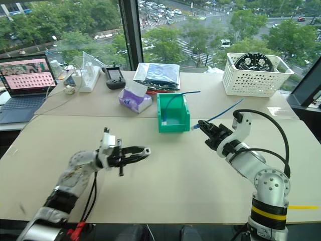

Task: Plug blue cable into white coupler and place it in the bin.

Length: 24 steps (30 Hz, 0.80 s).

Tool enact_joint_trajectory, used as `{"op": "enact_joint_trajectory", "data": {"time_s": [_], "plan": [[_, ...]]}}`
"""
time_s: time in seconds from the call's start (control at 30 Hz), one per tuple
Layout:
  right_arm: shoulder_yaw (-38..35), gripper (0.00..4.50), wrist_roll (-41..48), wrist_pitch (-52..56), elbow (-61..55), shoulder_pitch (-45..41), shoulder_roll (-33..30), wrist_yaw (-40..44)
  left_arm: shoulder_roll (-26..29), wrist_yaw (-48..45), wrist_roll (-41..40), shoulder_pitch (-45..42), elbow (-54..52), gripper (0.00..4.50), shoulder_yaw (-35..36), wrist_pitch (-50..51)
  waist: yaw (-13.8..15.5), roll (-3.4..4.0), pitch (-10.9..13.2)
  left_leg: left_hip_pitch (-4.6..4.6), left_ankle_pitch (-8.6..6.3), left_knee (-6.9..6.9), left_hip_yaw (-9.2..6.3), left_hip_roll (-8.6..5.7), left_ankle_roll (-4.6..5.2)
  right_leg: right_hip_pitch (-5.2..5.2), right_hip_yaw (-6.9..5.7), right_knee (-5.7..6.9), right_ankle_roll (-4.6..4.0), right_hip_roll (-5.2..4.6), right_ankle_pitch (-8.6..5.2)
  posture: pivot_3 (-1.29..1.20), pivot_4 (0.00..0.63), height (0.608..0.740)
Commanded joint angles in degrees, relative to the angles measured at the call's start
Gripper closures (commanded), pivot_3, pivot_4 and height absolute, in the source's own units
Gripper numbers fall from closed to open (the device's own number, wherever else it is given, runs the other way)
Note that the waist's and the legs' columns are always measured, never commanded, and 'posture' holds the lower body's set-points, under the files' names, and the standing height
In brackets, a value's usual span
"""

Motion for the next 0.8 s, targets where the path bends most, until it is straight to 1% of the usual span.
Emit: {"op": "enact_joint_trajectory", "data": {"time_s": [0.03, 0.13, 0.3, 0.5, 0.57, 0.8], "plan": [[0.9, 4.50, 1.3, -3.0, -5.6, 1.9, 2.3, -2.8, -4.8, 4.6, 8.0, -3.1, 3.7, 3.82, -3.7, -3.1, 0.0, -0.02, 0.0, 0.01, -0.01, 0.00, -0.01, -0.01, 0.02, 0.04, 0.00, -0.02, 0.01, 0.00, 0.00, 0.00, 0.150, 0.740], [2.5, 4.50, 0.7, -4.3, -7.6, 3.6, 4.4, -4.5, -7.0, 7.0, 11.3, -3.6, 4.9, 3.82, -4.8, -2.5, -0.4, -0.02, 0.0, 0.01, -0.04, 0.00, 0.00, -0.02, 0.06, 0.03, 0.02, 0.00, 0.04, -0.01, 0.02, 0.00, 0.150, 0.740], [6.9, 4.50, -2.1, -6.6, -10.0, 6.6, 8.6, -6.6, -9.5, 9.4, 13.4, -3.3, 4.7, 3.82, -5.4, 0.9, -1.2, -0.01, 0.0, 0.03, -0.04, -0.01, -0.06, 0.02, 0.07, -0.02, 0.01, 0.09, 0.03, 0.02, 0.02, 0.00, 0.150, 0.740], [10.0, 4.50, -5.1, -7.7, -10.5, 9.2, 10.3, -7.2, -9.4, 10.0, 16.8, -2.8, 2.9, 3.82, -7.7, 7.3, -1.2, -0.01, 0.0, 0.05, -0.02, 0.06, -0.06, 0.00, 0.09, 0.02, 0.02, 0.10, 0.03, 0.02, 0.03, 0.00, 0.150, 0.740], [11.4, 4.50, -7.0, -8.3, -10.6, 11.1, 11.1, -6.9, -10.2, 10.9, 16.3, -2.5, 1.0, 3.82, -7.5, 10.1, -1.1, 0.00, 0.0, 0.05, -0.02, 0.06, -0.07, 0.00, 0.09, 0.03, 0.01, 0.10, 0.03, 0.02, 0.03, 0.00, 0.150, 0.740], [13.2, 4.50, -12.1, -10.1, -10.6, 15.0, 12.3, -4.8, -10.3, 10.7, 16.7, -1.0, -2.5, 3.82, -8.1, 13.1, -1.1, 0.00, 0.0, 0.08, -0.02, 0.07, -0.09, -0.01, 0.08, 0.07, 0.01, 0.11, 0.03, 0.02, 0.03, 0.00, 0.150, 0.740]]}}
